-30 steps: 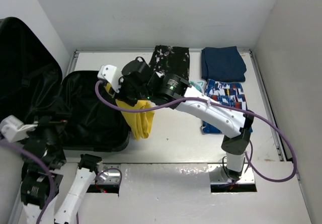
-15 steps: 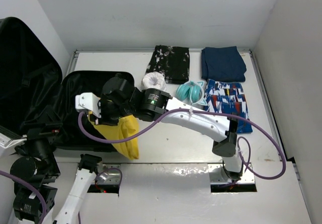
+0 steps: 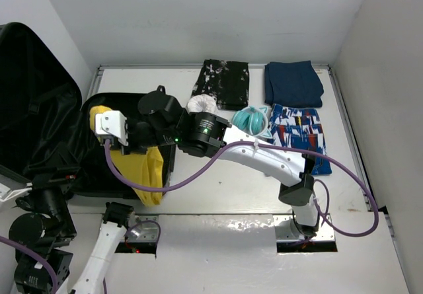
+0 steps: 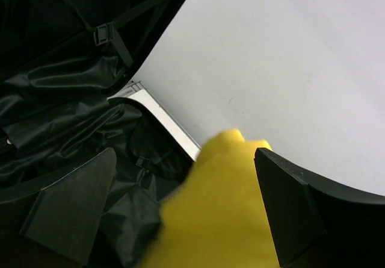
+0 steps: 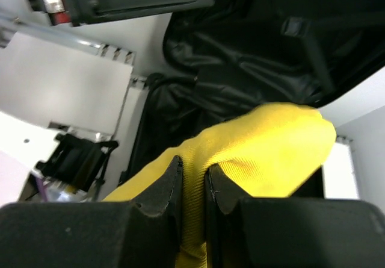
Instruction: Pack the luggage
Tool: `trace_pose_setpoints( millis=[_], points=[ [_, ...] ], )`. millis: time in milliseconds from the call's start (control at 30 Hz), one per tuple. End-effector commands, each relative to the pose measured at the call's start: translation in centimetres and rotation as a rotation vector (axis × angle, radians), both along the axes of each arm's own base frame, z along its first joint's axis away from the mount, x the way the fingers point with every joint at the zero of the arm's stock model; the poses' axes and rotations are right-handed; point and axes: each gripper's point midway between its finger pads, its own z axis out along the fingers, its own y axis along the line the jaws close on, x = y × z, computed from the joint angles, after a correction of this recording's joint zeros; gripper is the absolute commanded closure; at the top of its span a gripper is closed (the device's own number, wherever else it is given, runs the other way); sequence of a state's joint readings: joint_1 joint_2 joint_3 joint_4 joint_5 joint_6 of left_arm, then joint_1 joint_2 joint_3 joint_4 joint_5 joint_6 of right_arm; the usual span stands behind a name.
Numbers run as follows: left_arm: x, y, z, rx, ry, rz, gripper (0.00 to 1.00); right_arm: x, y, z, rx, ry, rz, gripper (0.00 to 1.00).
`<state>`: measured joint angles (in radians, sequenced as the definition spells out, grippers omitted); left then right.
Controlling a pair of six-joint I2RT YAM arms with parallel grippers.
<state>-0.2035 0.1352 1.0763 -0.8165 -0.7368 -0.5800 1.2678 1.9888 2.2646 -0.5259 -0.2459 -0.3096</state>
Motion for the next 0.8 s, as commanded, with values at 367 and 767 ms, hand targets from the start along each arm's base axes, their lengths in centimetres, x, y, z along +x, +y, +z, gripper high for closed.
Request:
trace_pose_setpoints(
  millis=[367, 767],
  points=[
    [1.1, -0.8, -0.2, 0.014, 0.030, -0.042, 0.01, 4.3, 1.7, 7.5, 0.305, -0.178, 0.026, 1.00],
    [2.9, -1.2, -3.1, 0.062, 0.107, -0.047, 0.01, 18.4, 3.1, -4.3, 0.235, 0.007, -0.129, 1.00]
  ],
)
